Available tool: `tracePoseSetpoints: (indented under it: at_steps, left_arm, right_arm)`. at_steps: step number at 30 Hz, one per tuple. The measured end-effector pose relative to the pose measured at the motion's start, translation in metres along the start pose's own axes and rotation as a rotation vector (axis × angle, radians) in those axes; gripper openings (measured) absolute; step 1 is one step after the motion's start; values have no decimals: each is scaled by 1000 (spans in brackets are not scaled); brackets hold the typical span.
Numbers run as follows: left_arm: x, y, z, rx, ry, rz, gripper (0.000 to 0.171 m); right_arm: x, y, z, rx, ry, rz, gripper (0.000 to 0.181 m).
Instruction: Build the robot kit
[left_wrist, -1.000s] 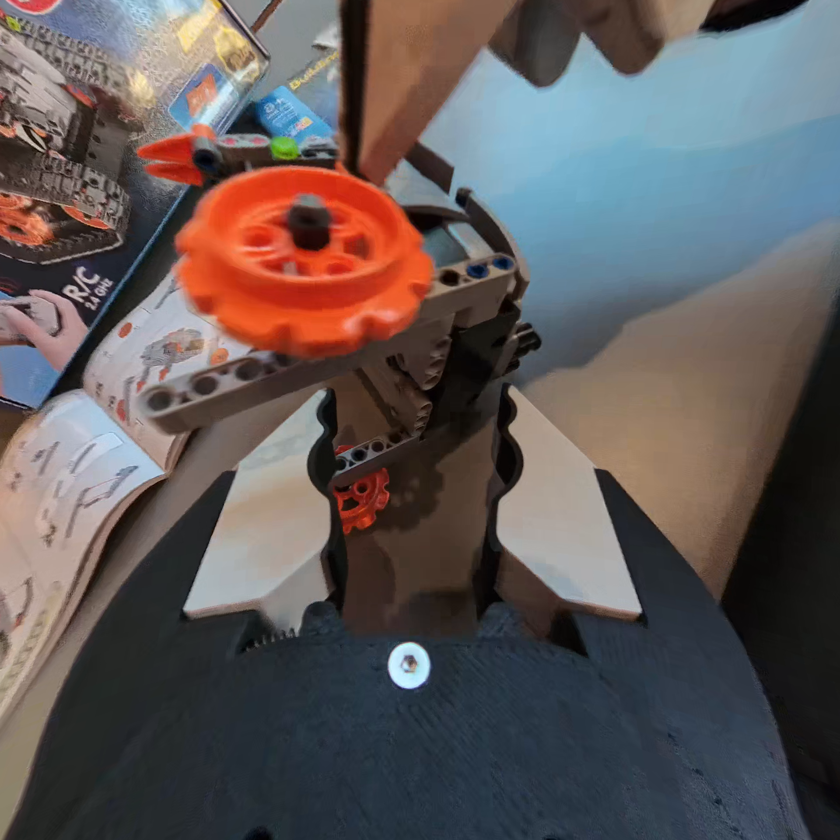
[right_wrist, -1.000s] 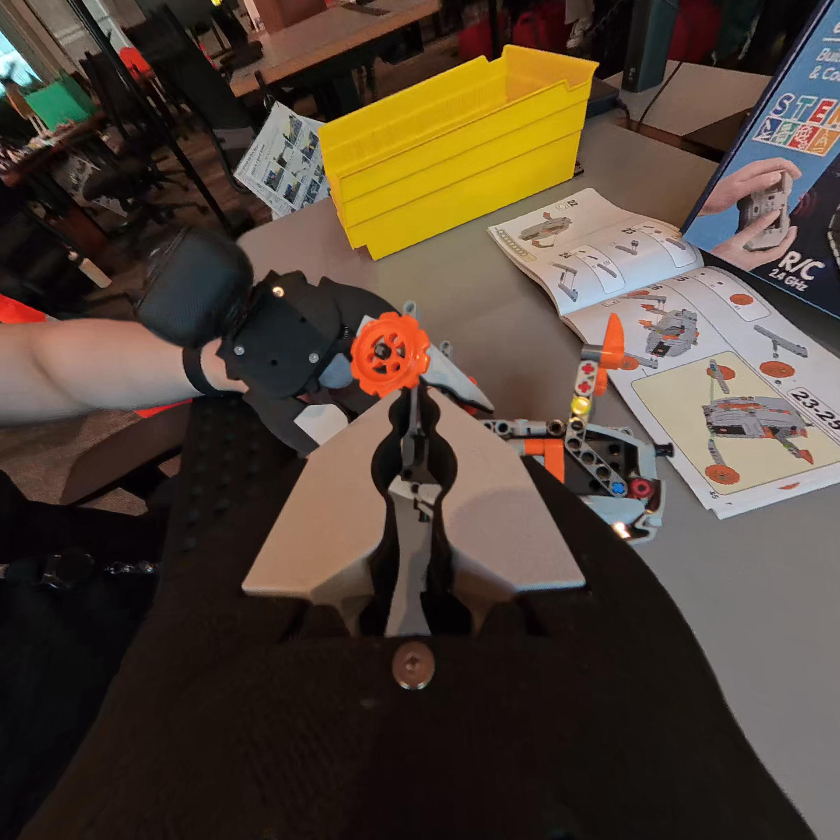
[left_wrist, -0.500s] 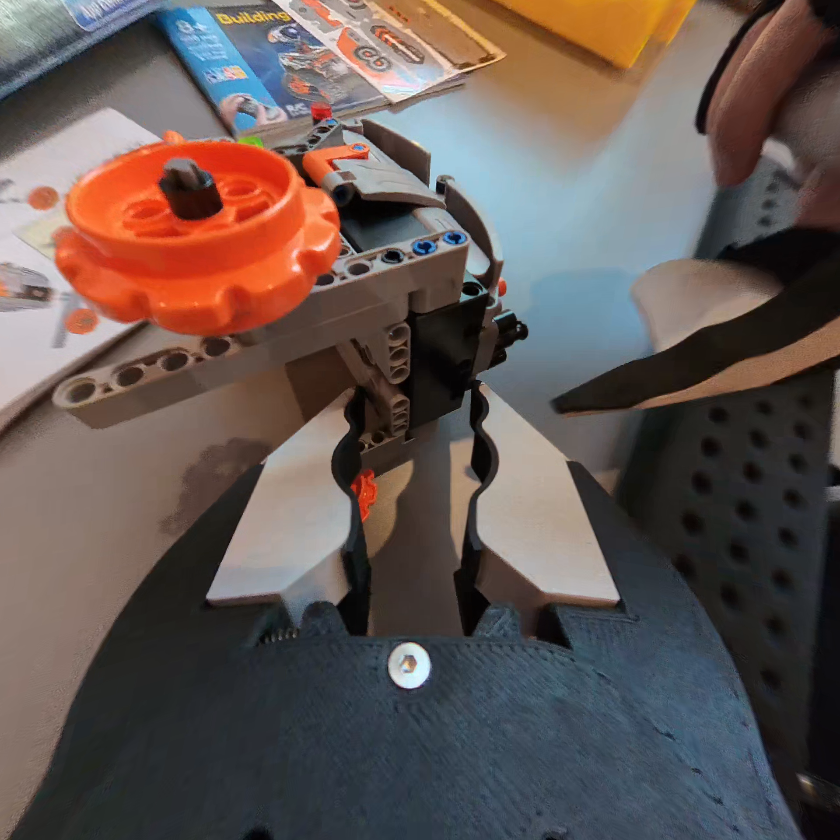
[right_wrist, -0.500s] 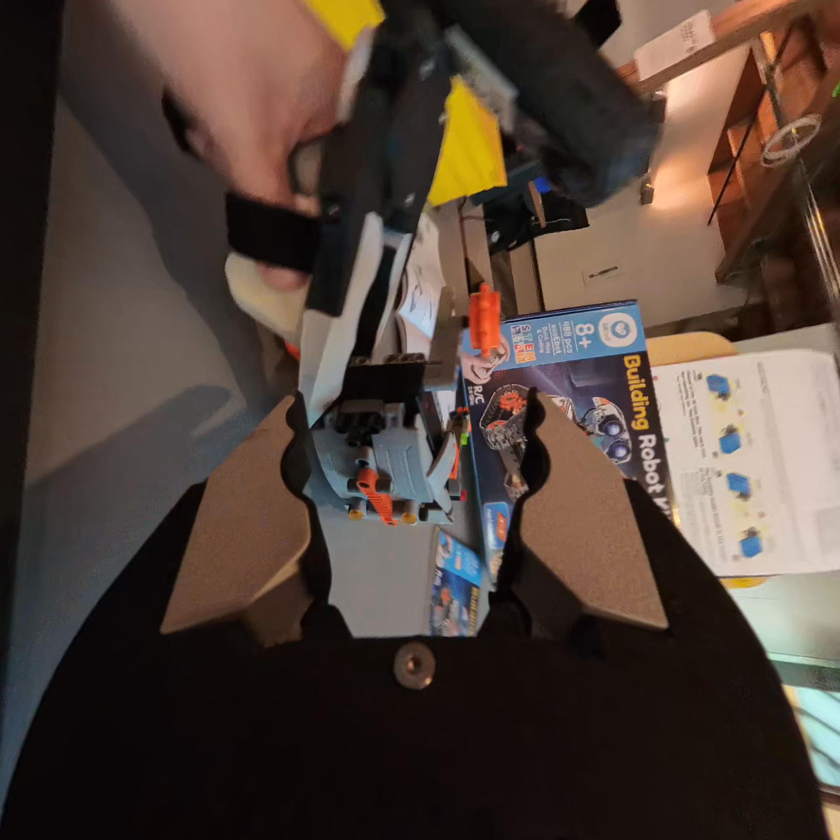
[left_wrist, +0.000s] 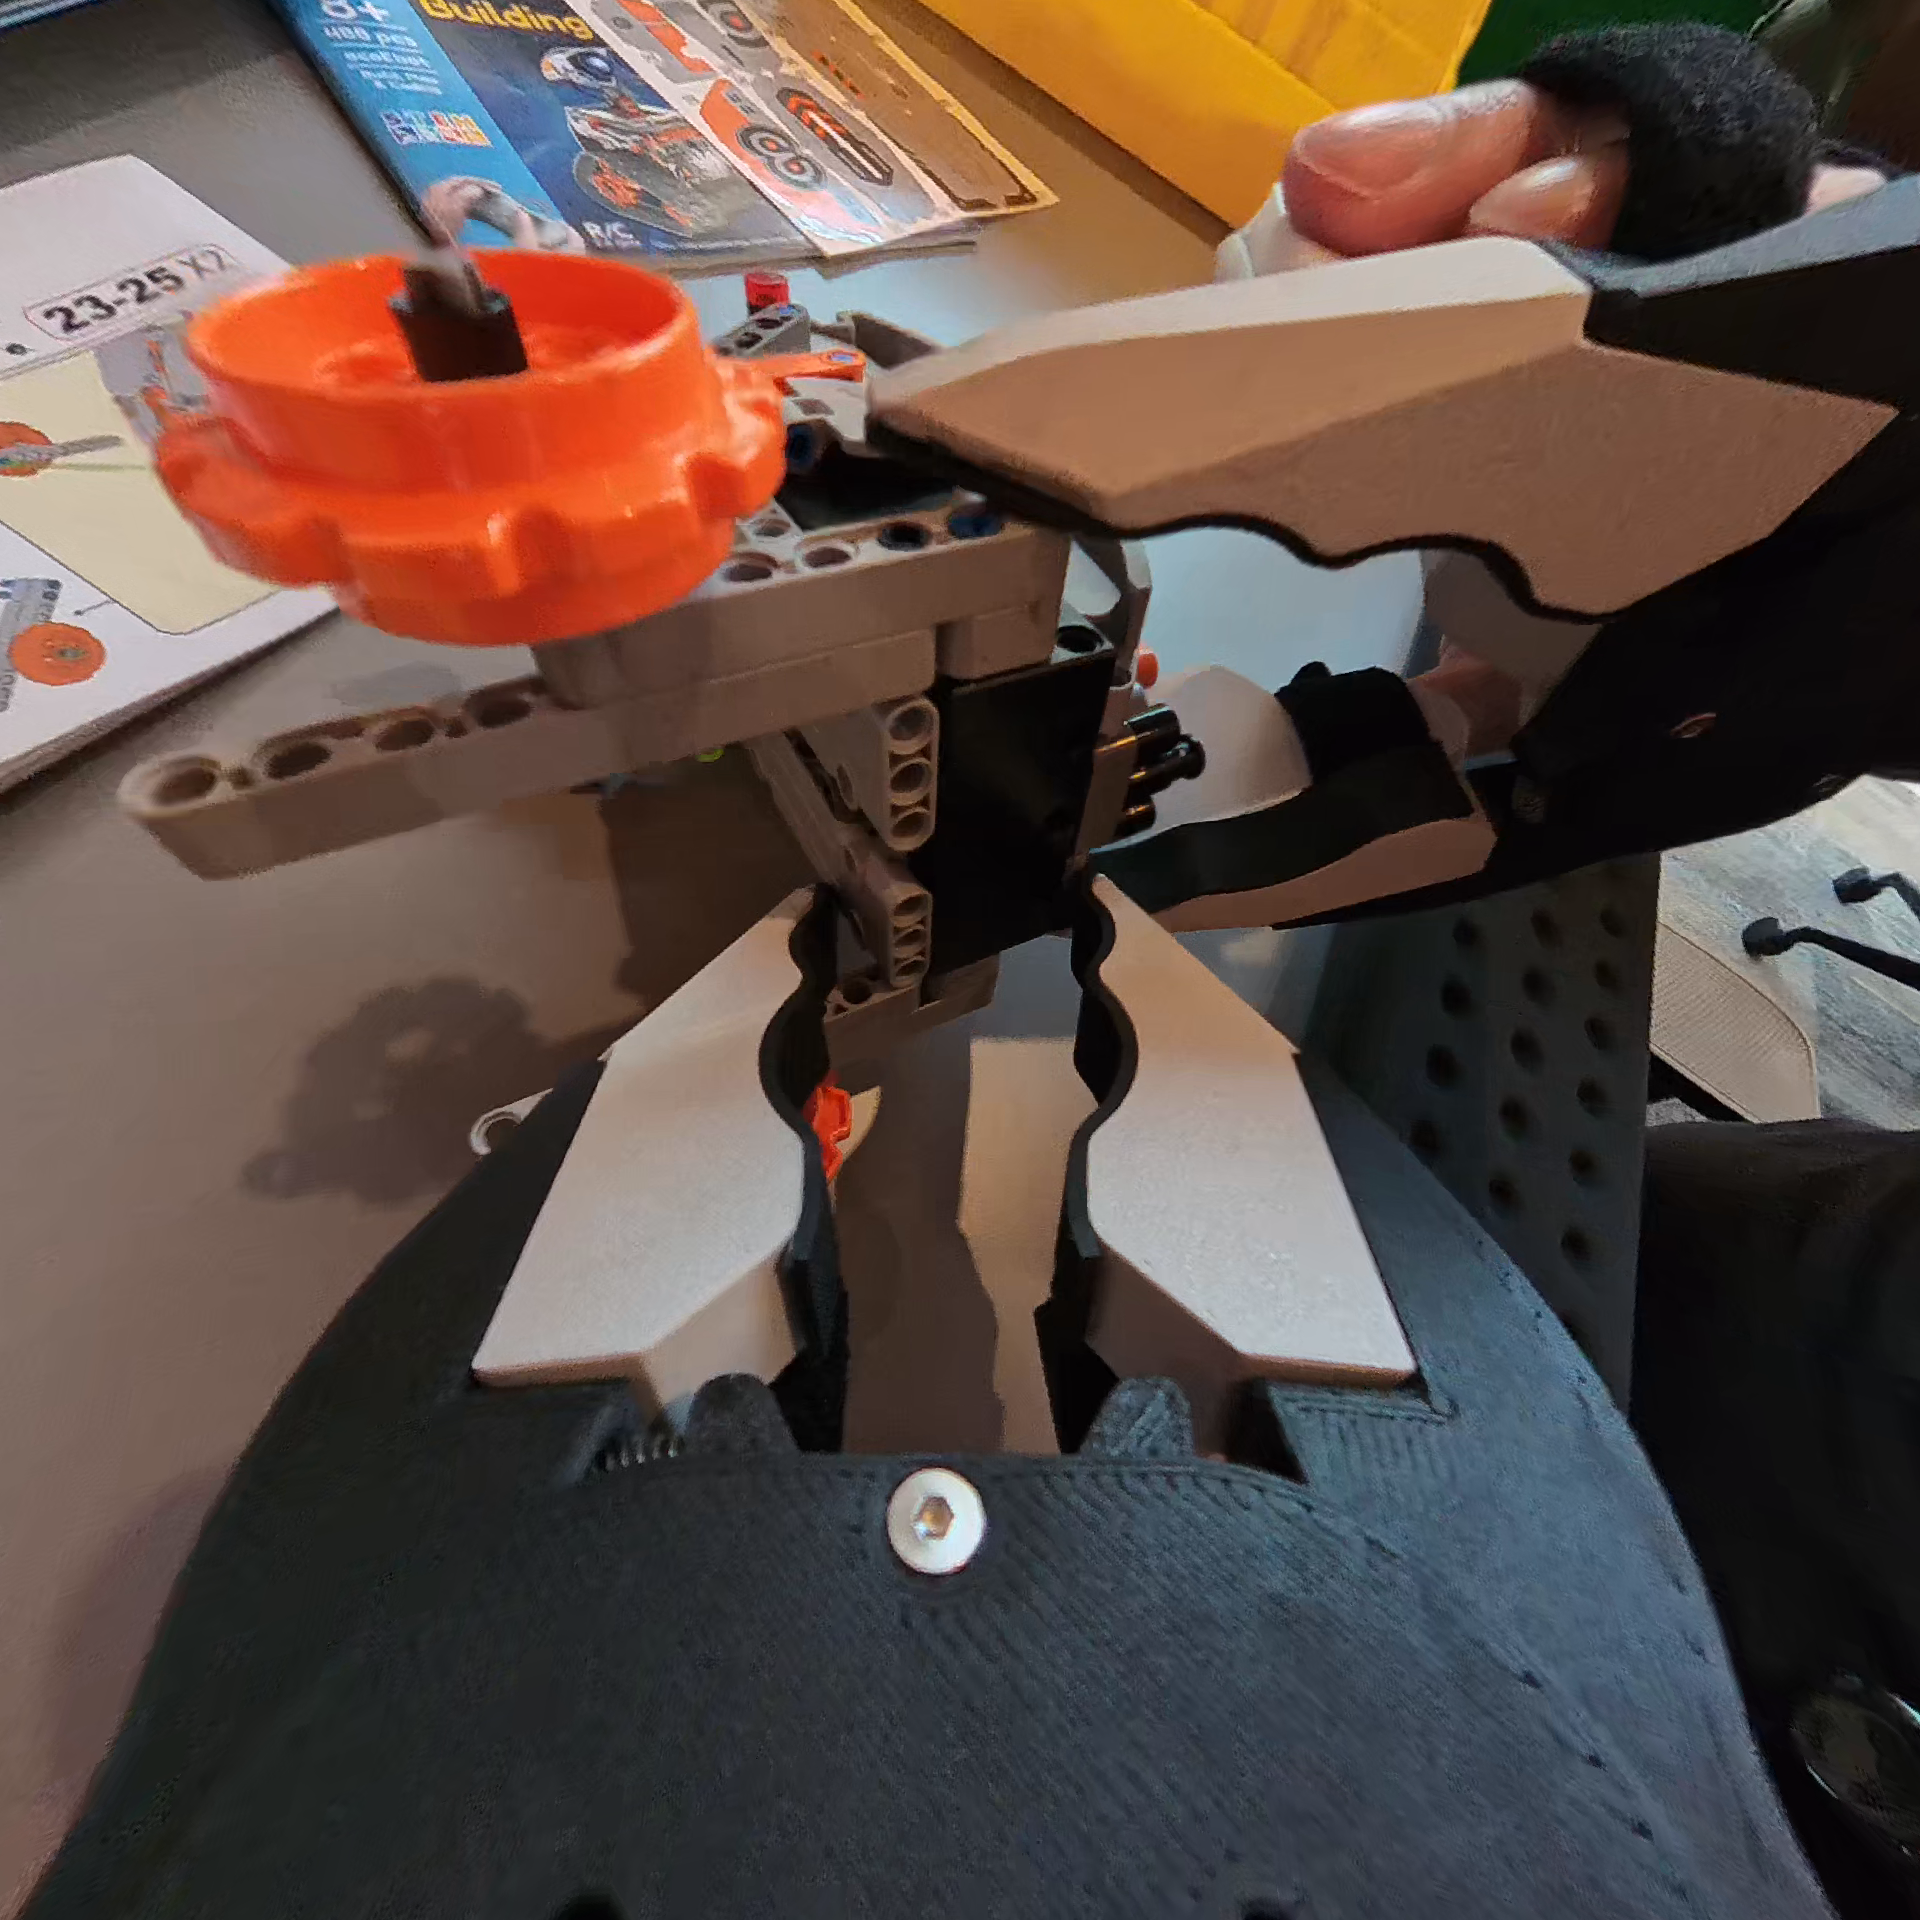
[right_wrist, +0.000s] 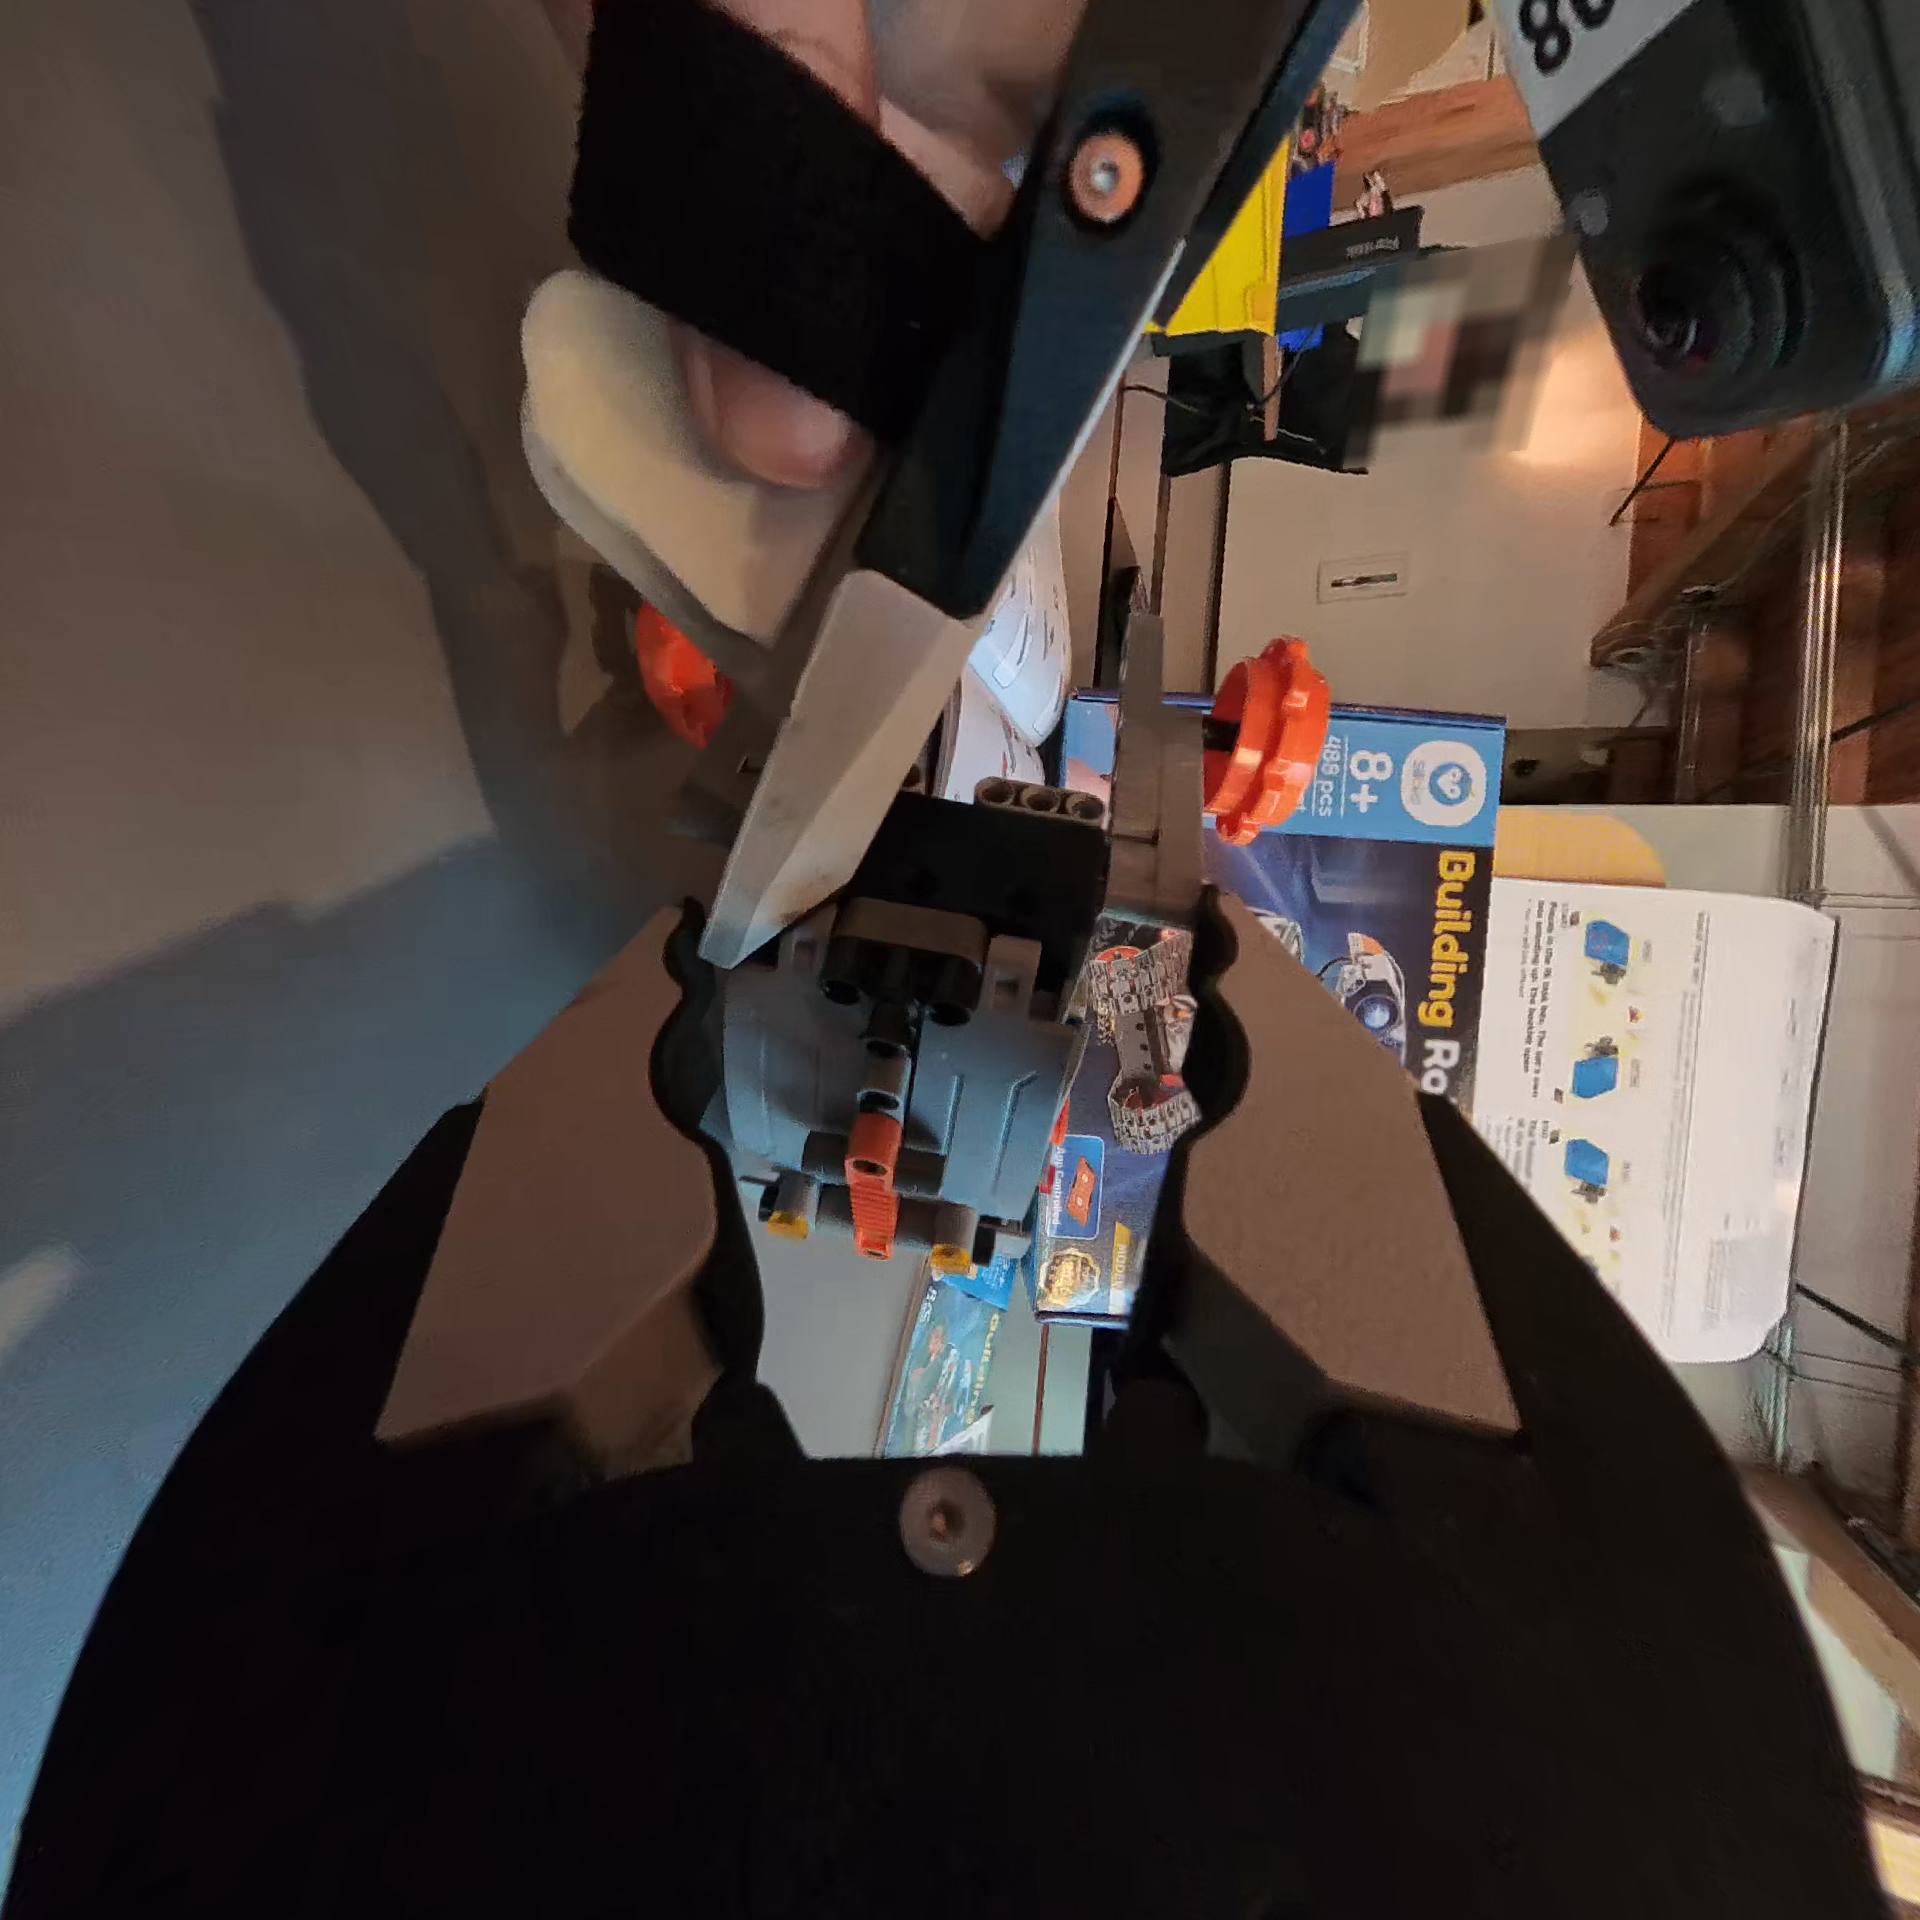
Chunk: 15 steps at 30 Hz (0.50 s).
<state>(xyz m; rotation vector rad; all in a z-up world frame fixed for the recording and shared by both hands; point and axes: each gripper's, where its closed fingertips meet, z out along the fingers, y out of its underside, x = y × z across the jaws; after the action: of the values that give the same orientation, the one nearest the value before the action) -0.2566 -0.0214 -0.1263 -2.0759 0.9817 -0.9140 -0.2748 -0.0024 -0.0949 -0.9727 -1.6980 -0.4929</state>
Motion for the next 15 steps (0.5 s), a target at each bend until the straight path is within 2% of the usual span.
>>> tracePoseSetpoints:
  at_steps: [11,15]
  left_arm:
    - [6,-1,-7,46,90,-75,45]
    - [12,-7,-14,87,189,-122,47]
  right_arm:
    - [4,-12,2,41,-32,110,90]
    - [10,-16,-2,81,-131,207,86]
